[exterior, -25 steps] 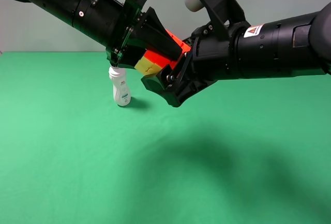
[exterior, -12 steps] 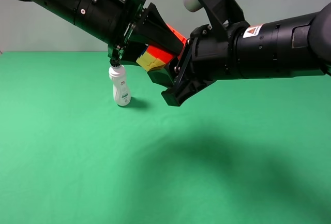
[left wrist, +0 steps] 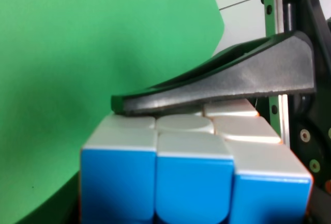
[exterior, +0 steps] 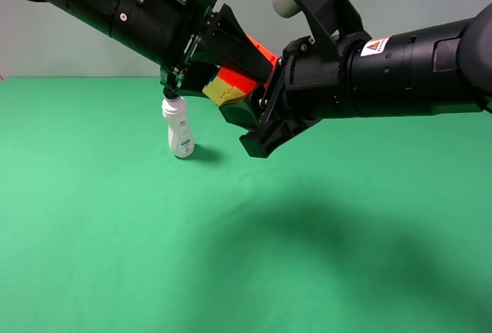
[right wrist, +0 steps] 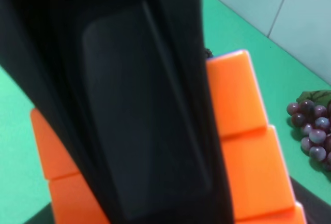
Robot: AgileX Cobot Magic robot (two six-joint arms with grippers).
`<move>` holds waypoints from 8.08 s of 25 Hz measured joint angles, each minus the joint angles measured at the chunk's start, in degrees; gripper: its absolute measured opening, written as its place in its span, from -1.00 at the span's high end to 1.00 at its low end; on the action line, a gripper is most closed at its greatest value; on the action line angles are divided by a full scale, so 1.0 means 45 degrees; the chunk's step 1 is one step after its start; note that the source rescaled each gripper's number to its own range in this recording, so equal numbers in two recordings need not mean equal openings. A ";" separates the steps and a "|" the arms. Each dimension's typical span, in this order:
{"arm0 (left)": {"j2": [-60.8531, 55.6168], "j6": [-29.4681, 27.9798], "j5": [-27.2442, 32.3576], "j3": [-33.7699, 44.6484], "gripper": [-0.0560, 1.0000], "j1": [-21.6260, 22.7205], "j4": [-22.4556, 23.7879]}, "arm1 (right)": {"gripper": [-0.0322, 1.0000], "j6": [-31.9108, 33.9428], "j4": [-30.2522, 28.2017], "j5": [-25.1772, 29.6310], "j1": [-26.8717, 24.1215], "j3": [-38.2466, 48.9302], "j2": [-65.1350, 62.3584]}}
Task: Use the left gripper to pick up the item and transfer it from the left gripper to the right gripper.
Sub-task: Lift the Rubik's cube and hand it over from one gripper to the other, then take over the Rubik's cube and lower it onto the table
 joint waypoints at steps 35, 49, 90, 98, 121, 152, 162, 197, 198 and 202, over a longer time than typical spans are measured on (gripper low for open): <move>-0.0377 -0.1391 -0.0884 0.0000 -0.21 0.0000 0.0486 | 0.93 0.0073 0.0012 -0.0332 0.0000 0.0000 0.0000; -0.0377 -0.0942 -0.0814 0.0000 -0.96 0.0000 0.0518 | 0.93 0.0119 0.0039 -0.0265 0.0000 0.0000 0.0000; -0.7723 -0.3001 0.0588 0.0755 -0.99 0.5220 0.7573 | 0.93 0.0391 0.0048 0.0162 0.0000 0.0000 0.0000; -1.1199 -0.3661 -0.0241 0.3768 -0.99 0.5220 0.9204 | 0.94 0.0403 0.0048 0.0173 0.0000 0.0000 0.0000; -2.1860 -0.8688 0.0781 0.8980 -0.99 0.5220 1.4625 | 0.94 0.0942 0.0048 0.0237 0.0000 0.0000 0.0000; -2.1874 -0.8688 0.0523 0.9165 -1.00 0.5220 1.4866 | 0.94 0.4564 -0.2628 0.5036 -0.3073 -0.0004 0.0000; -2.1874 -0.8688 0.0520 0.9165 -1.00 0.5220 1.4880 | 0.94 0.8369 -0.7400 0.6178 -0.4424 -0.0004 0.0000; -2.1874 -0.8688 0.0510 0.9165 -1.00 0.5220 1.4899 | 0.94 0.9837 -0.9550 0.3803 -0.5811 -0.0055 0.4897; -2.1874 -0.8688 0.0510 0.9165 -1.00 0.5220 1.4899 | 0.94 0.9837 -0.9550 0.3775 -0.5811 -0.0055 0.4992; -2.1874 -0.8688 0.0510 0.9165 -1.00 0.5220 1.4899 | 0.94 0.9837 -0.9550 0.3579 -0.5811 -0.0055 0.5276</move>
